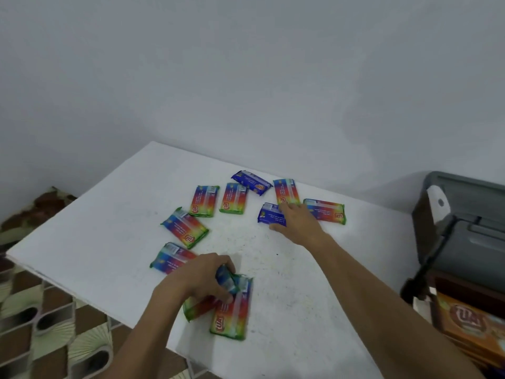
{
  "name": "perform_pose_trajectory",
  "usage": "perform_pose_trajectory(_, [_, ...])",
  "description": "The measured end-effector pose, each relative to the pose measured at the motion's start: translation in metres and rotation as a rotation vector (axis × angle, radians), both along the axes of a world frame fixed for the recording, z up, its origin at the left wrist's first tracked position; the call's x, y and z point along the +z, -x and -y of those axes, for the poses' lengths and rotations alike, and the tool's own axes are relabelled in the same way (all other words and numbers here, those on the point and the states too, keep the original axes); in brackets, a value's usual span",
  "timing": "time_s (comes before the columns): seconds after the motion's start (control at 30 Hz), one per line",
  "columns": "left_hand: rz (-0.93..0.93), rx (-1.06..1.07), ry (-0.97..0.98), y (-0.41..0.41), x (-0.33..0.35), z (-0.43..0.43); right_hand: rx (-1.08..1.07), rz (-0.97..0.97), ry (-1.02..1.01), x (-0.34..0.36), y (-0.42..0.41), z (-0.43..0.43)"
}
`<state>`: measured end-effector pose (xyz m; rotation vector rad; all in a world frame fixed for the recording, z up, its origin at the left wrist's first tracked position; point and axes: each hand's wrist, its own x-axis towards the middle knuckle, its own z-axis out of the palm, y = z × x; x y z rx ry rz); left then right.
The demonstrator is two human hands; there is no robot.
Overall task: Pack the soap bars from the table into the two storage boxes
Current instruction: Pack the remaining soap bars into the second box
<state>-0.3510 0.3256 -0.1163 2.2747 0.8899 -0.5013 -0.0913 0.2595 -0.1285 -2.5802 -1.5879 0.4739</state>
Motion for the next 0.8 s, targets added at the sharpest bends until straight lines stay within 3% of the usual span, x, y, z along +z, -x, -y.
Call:
perform_pose_trajectory(0.3, [0.063,-0.025,0.036,0.001,-0.004,-0.009,-0.005,0.127,0.049,-0.009,0.002,-0.009])
perform_pose_trajectory(0.37, [0.084,-0.013,0.049,0.002,-0.005,-0.011,-0.027,0.082,0.021,-0.004,0.005,-0.007])
perform_pose_trajectory(0.47, [0.122,0.009,0.070,0.003,-0.005,-0.013,-0.180,-0.233,-0.139,0.005,0.009,0.003])
perform_pose_trajectory(0.7, [0.239,0.061,0.095,-0.001,0.003,-0.014,-0.748,-1.215,-0.515,0.035,0.009,0.030])
perform_pose_trajectory(0.8, [0.272,0.067,0.062,-0.011,0.010,-0.008,-0.774,-1.362,-0.628,0.051,0.002,0.047])
